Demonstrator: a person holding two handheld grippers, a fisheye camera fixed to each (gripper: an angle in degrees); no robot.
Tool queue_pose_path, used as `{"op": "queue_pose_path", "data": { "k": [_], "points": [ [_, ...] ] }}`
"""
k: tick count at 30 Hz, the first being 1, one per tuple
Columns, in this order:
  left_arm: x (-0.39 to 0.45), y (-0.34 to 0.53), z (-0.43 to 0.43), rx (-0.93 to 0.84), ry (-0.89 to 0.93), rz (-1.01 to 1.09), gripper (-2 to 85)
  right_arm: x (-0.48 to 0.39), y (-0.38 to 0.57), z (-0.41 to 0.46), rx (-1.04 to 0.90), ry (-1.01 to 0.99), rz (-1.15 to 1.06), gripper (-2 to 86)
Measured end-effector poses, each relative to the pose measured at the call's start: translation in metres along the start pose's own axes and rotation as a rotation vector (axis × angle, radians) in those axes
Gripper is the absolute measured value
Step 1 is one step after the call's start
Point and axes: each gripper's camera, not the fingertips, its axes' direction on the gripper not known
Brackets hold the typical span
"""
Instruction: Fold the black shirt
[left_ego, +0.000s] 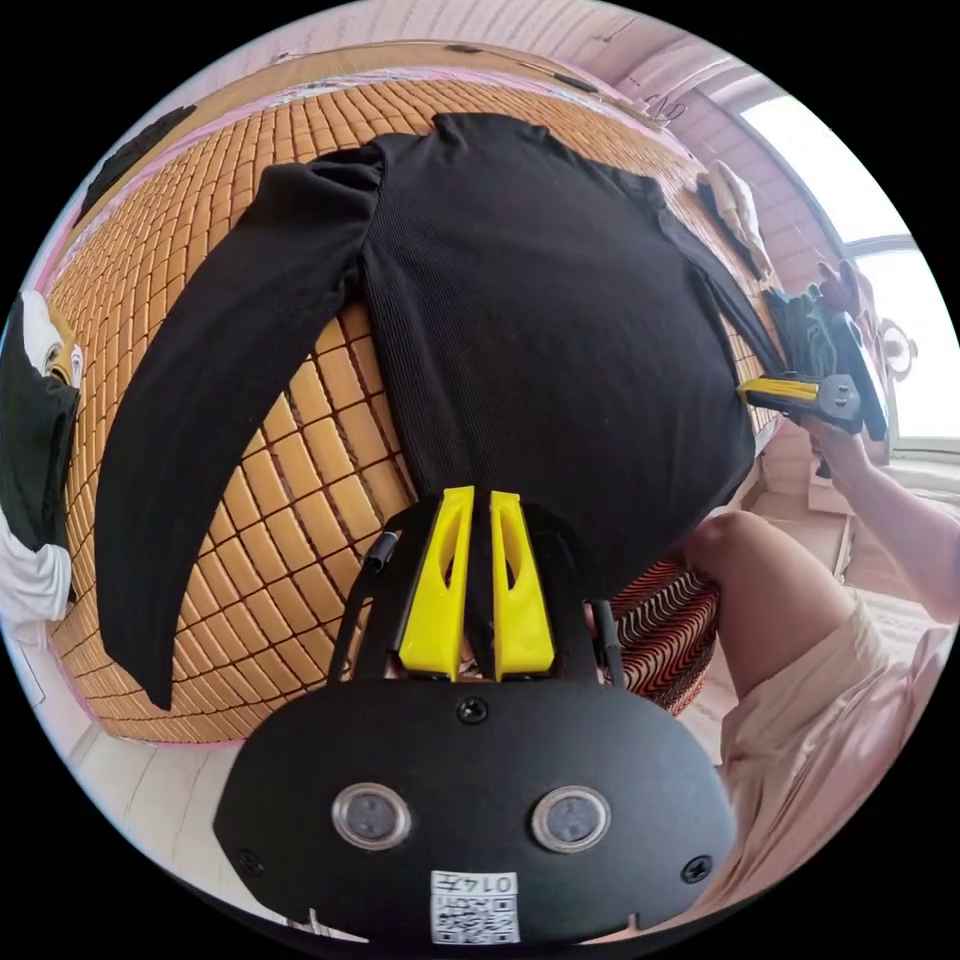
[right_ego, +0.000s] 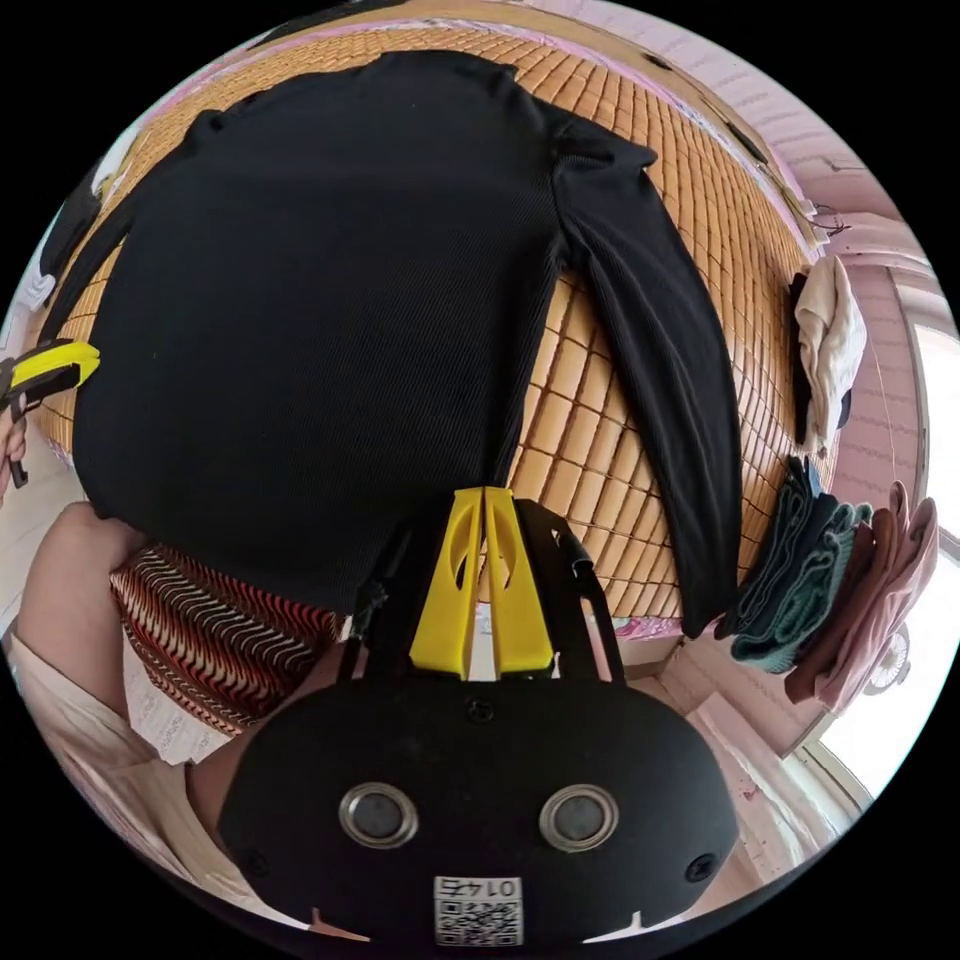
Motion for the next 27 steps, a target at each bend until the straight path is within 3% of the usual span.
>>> {"op": "queue_pose_path", "data": {
  "k": [8, 14, 23, 27],
  "points": [
    [0.021, -0.001, 0.011, -0.035, -0.023, 0.104, -0.5, 0.018, 0.015, 0.005, 0.022, -0.111, 0.02, -0.7],
    [0.051, 0.012, 0.019, -0.026, -0.15, 0.224, -0.5, 0.014, 0.016, 0.01, -0.018, -0.128, -0.109, -0.4],
    [0.048, 0.064, 0.018, 0.131, -0.139, 0.254, -0.5, 0.009, 0.055, 0.011, 0.11, -0.116, -0.118, -0.8],
    [0.044, 0.095, 0.015, 0.207, -0.143, 0.202, -0.5, 0.021, 0.085, 0.012, 0.126, -0.059, 0.027, -0.9]
  ]
}}
